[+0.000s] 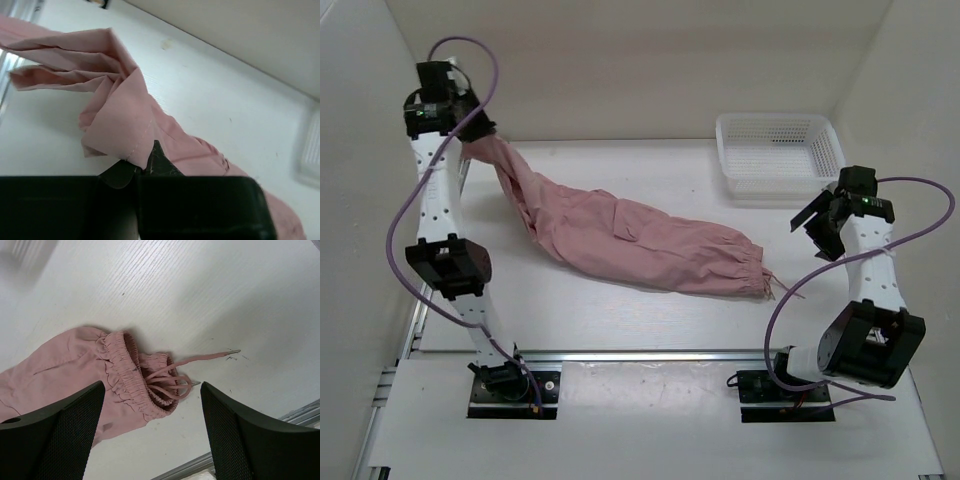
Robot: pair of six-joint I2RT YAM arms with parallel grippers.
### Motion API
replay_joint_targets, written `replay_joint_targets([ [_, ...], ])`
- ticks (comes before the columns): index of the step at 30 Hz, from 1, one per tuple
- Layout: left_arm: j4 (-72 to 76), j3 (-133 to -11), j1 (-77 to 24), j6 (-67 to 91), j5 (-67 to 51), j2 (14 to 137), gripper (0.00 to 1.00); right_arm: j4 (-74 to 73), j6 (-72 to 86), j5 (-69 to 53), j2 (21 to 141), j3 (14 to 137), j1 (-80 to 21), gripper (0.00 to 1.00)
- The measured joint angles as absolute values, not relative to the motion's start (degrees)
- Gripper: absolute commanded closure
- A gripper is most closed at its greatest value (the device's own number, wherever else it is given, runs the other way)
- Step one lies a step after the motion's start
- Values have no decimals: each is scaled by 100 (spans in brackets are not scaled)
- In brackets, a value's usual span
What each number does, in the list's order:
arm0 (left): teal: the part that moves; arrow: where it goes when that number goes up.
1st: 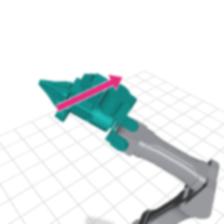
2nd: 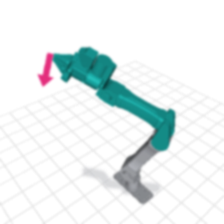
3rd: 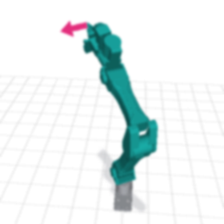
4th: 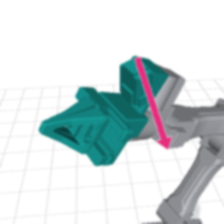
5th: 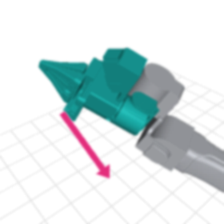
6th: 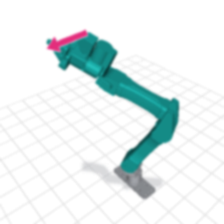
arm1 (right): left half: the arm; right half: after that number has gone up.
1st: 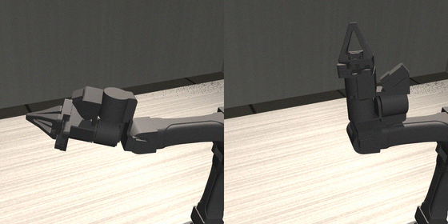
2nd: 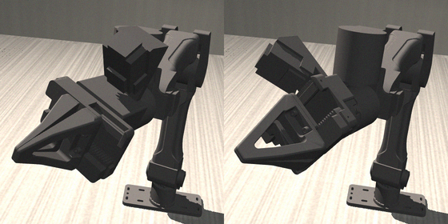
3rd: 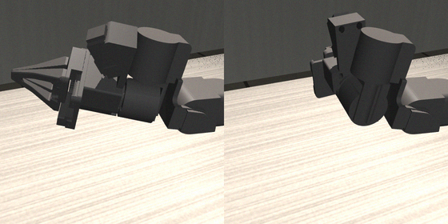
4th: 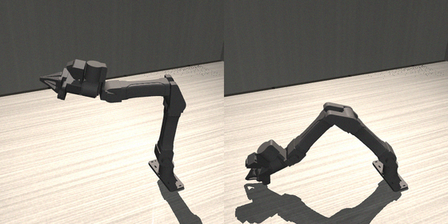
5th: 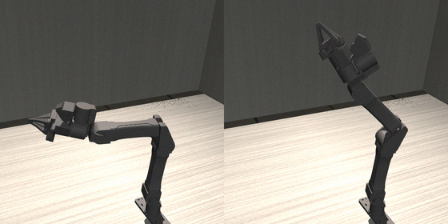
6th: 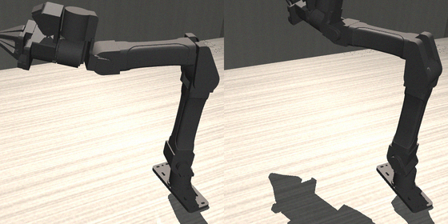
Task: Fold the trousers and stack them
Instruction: Fold the trousers
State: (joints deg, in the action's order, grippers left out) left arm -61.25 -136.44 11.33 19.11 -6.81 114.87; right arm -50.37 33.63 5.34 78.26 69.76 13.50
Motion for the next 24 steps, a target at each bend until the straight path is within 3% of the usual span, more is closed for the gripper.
replay_joint_targets([
  [6,-6086,-12300,-816,1516,-534,10617,90,-5103,3363,445,7489,6947,1350,18],
  [9,-5940,-10766,-2123,1581,-534,10167,48,-5109,3361,429,7279,6853,1350,18],
  [11,-5988,-9953,-2781,1662,-550,10079,0,-5129,3358,429,7185,6790,1350,18],
  [13,-6173,-9430,-3249,1815,-381,10147,0,-5153,3358,427,7137,6751,1350,18],
  [16,-6587,-9358,-3487,1909,102,10259,0,-5155,3358,405,7118,6735,1350,18],
  [17,-6674,-9432,-3468,1931,270,10256,6,-5155,3356,399,7100,6731,1350,18],
  [18,-6772,-9583,-3428,1953,423,10256,16,-5159,3356,386,7085,6726,1350,18],
  [19,-6796,-9734,-3400,1986,526,10256,43,-5164,3356,368,7057,6726,1350,18],
  [21,-6812,-10119,-3334,2010,670,10254,72,-5164,3356,327,6980,6707,1350,18],
  [23,-6764,-10447,-3306,1979,703,10252,90,-5172,3339,294,6886,6661,1350,18],
  [24,-6737,-10547,-3326,1973,694,10252,90,-5199,3326,279,6847,6648,1350,18],
])
